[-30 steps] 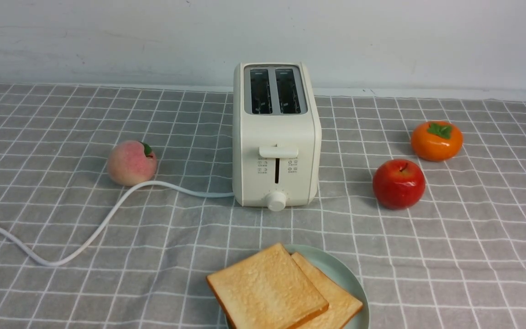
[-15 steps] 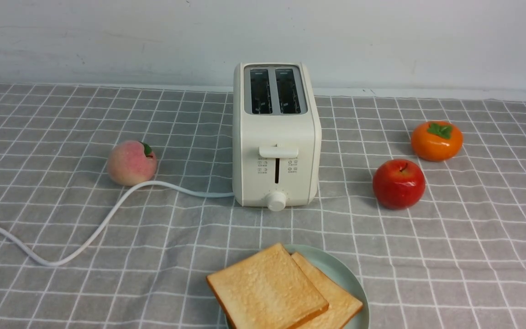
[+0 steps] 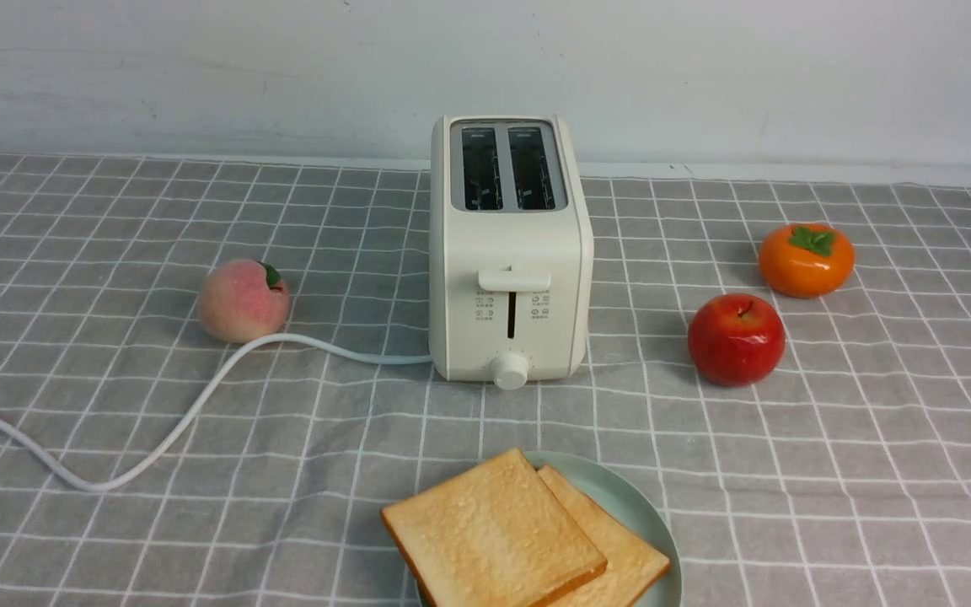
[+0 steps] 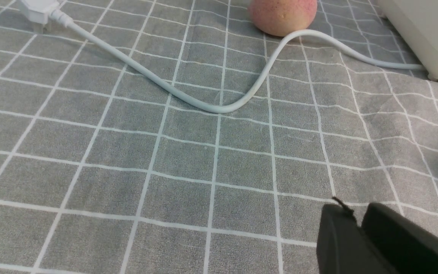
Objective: Take toasted bread from bread machine on grey coffee table place on plate.
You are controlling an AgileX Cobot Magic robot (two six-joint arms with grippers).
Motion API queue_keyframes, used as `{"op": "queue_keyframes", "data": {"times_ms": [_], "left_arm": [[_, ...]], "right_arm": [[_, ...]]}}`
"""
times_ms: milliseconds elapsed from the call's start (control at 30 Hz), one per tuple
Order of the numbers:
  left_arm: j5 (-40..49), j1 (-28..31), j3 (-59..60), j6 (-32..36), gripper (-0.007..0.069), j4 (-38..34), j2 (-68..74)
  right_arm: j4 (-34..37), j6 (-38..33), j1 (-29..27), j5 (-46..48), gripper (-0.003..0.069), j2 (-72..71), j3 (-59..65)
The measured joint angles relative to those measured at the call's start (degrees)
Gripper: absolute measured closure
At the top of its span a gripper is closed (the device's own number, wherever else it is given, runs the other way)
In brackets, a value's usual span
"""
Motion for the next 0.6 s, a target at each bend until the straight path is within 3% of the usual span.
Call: {"op": "queue_keyframes", "data": {"times_ms": [600], "left_arm": [[0.0, 0.0, 0.0, 0.0, 0.0523, 0.0, 0.0]], "right_arm": [[0.0, -0.08, 0.0, 0.0, 0.0419, 0.0, 0.0]]}}
